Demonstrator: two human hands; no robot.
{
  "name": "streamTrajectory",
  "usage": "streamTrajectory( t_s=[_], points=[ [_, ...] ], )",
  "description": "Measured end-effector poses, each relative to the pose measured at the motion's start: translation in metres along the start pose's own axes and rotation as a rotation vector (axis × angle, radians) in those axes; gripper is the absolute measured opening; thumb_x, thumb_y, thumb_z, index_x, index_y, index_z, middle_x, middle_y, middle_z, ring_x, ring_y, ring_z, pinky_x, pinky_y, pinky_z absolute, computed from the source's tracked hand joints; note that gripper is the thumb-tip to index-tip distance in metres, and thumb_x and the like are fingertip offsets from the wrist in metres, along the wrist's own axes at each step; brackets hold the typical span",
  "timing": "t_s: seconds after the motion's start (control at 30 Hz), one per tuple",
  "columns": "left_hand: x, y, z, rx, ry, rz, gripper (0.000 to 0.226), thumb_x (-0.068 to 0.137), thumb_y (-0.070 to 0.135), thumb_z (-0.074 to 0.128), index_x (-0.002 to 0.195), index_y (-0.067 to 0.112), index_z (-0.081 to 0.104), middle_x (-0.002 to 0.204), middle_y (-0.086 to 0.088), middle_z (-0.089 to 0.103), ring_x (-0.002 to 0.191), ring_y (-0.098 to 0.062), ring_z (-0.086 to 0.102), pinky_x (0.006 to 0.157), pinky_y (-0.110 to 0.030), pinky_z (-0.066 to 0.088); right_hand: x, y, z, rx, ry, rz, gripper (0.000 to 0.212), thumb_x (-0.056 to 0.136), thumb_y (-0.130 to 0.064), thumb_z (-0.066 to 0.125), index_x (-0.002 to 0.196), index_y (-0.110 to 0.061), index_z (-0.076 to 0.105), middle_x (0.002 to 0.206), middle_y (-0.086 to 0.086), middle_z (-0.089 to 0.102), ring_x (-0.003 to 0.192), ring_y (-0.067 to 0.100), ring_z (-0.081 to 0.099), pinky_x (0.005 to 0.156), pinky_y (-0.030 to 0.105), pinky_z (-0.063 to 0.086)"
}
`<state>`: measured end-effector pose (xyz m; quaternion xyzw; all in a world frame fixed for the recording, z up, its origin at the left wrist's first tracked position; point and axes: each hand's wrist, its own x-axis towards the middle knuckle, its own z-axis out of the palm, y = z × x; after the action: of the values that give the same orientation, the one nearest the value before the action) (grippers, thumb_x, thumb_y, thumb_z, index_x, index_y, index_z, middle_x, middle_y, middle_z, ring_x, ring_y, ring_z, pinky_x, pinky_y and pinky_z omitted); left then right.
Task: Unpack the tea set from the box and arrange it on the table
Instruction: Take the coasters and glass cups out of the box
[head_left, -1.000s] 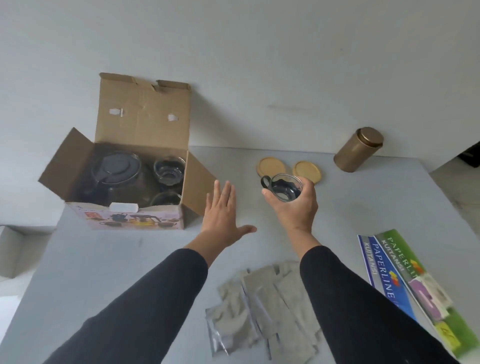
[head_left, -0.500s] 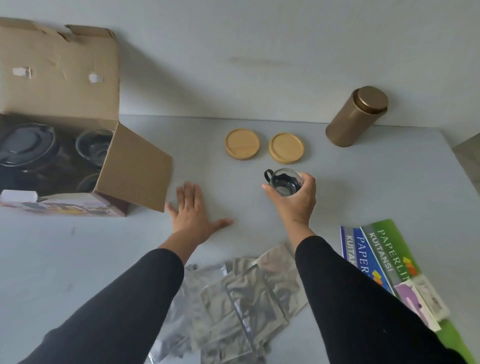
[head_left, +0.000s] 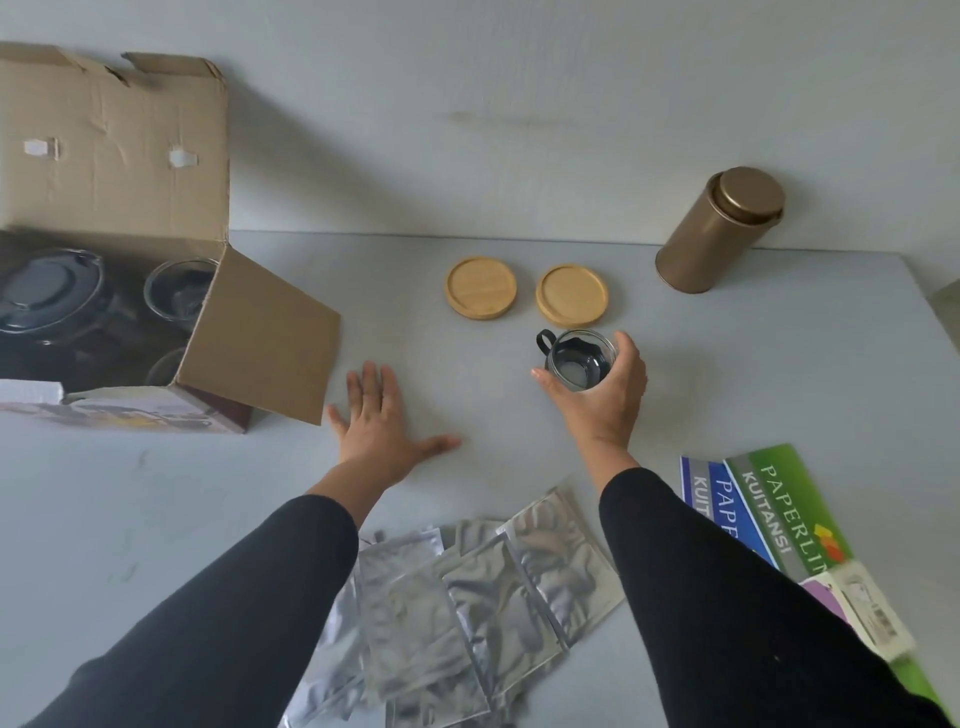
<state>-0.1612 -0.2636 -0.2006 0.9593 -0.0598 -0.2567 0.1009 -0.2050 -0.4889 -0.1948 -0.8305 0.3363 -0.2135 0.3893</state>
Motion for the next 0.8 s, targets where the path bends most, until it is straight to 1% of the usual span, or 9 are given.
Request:
streamTrajectory(
  t_s=[0.07, 0.13, 0.2, 0.3, 0.4, 0.43, 0.6, 0.7, 0.8],
  points=[
    [-0.002, -0.001, -0.003, 0.002, -0.016, 0.016, 0.124, 0.072, 0.080, 0.048, 0.150, 0.012, -0.021, 0.156, -0.006, -0.029, 0.144, -0.024, -0.028, 0.115, -0.054, -0.007, -0.005, -0.010, -0.006, -0.057, 0.054, -0.062, 0.099, 0.058, -0.046, 0.086, 0.137, -0.009, 0.039, 0.137, 0.011, 0.045, 0.130, 0.028, 0.037, 0.105, 0.041, 0.037],
    [-0.009, -0.005, -0.008, 0.001, -0.041, 0.043, 0.118, 0.077, 0.074, 0.050, 0.150, 0.011, -0.019, 0.157, -0.006, -0.027, 0.145, -0.025, -0.025, 0.116, -0.052, -0.005, -0.010, -0.028, -0.010, -0.077, 0.082, -0.143, 0.095, 0.061, -0.048, 0.083, 0.136, -0.007, 0.040, 0.136, 0.012, 0.045, 0.129, 0.029, 0.038, 0.105, 0.042, 0.038],
    [-0.019, -0.011, -0.012, 0.001, -0.064, 0.086, 0.110, 0.084, 0.065, 0.051, 0.151, 0.010, -0.016, 0.158, -0.006, -0.024, 0.146, -0.025, -0.022, 0.118, -0.048, -0.003, -0.017, -0.052, -0.009, -0.056, 0.072, -0.200, 0.091, 0.063, -0.047, 0.081, 0.135, -0.006, 0.042, 0.133, 0.012, 0.047, 0.125, 0.029, 0.040, 0.103, 0.042, 0.039],
    [-0.037, -0.031, -0.015, -0.004, -0.089, 0.175, 0.096, 0.092, 0.053, 0.049, 0.152, 0.008, -0.010, 0.160, -0.005, -0.018, 0.147, -0.024, -0.016, 0.121, -0.044, 0.001, -0.033, -0.095, 0.005, 0.000, 0.030, -0.277, 0.085, 0.065, -0.046, 0.080, 0.132, -0.007, 0.044, 0.129, 0.011, 0.049, 0.122, 0.028, 0.044, 0.101, 0.039, 0.040],
    [-0.055, -0.062, -0.018, -0.006, -0.084, 0.245, 0.089, 0.094, 0.046, 0.049, 0.153, 0.007, -0.004, 0.161, -0.004, -0.012, 0.148, -0.021, -0.011, 0.121, -0.037, 0.004, -0.059, -0.143, 0.027, 0.035, -0.038, -0.391, 0.073, 0.069, -0.041, 0.079, 0.127, -0.007, 0.050, 0.121, 0.009, 0.052, 0.116, 0.025, 0.048, 0.095, 0.026, 0.037],
    [-0.060, -0.073, -0.019, -0.019, -0.076, 0.261, 0.087, 0.095, 0.044, 0.050, 0.153, 0.007, -0.002, 0.161, -0.004, -0.009, 0.149, -0.020, -0.009, 0.120, -0.035, 0.005, -0.070, -0.159, 0.036, 0.031, -0.076, -0.423, 0.068, 0.070, -0.040, 0.078, 0.124, -0.008, 0.052, 0.118, 0.008, 0.053, 0.113, 0.024, 0.050, 0.092, 0.025, 0.038],
    [-0.075, -0.134, -0.028, -0.082, -0.010, 0.258, 0.077, 0.095, 0.039, 0.050, 0.153, 0.010, 0.009, 0.161, 0.003, 0.003, 0.149, -0.015, 0.004, 0.118, -0.030, 0.009, -0.117, -0.223, 0.090, -0.016, -0.238, -0.588, 0.050, 0.071, -0.035, 0.076, 0.109, -0.006, 0.061, 0.107, 0.009, 0.060, 0.105, 0.027, 0.055, 0.087, 0.034, 0.044],
    [-0.075, -0.165, -0.034, -0.055, 0.008, 0.191, 0.081, 0.093, 0.044, 0.053, 0.154, 0.013, 0.010, 0.161, 0.006, 0.004, 0.149, -0.012, 0.003, 0.118, -0.035, 0.011, -0.134, -0.246, 0.119, -0.132, -0.361, -0.643, 0.043, 0.074, -0.034, 0.073, 0.106, -0.007, 0.062, 0.109, 0.009, 0.059, 0.107, 0.027, 0.053, 0.089, 0.034, 0.042],
    [-0.073, -0.178, -0.039, -0.031, -0.060, 0.102, 0.093, 0.088, 0.049, 0.058, 0.154, 0.017, 0.001, 0.161, 0.008, -0.006, 0.148, -0.013, -0.006, 0.116, -0.051, 0.016, -0.140, -0.263, 0.144, -0.301, -0.419, -0.648, 0.050, 0.077, -0.040, 0.069, 0.116, -0.011, 0.058, 0.119, 0.008, 0.055, 0.116, 0.026, 0.048, 0.094, 0.035, 0.038]
  ],
)
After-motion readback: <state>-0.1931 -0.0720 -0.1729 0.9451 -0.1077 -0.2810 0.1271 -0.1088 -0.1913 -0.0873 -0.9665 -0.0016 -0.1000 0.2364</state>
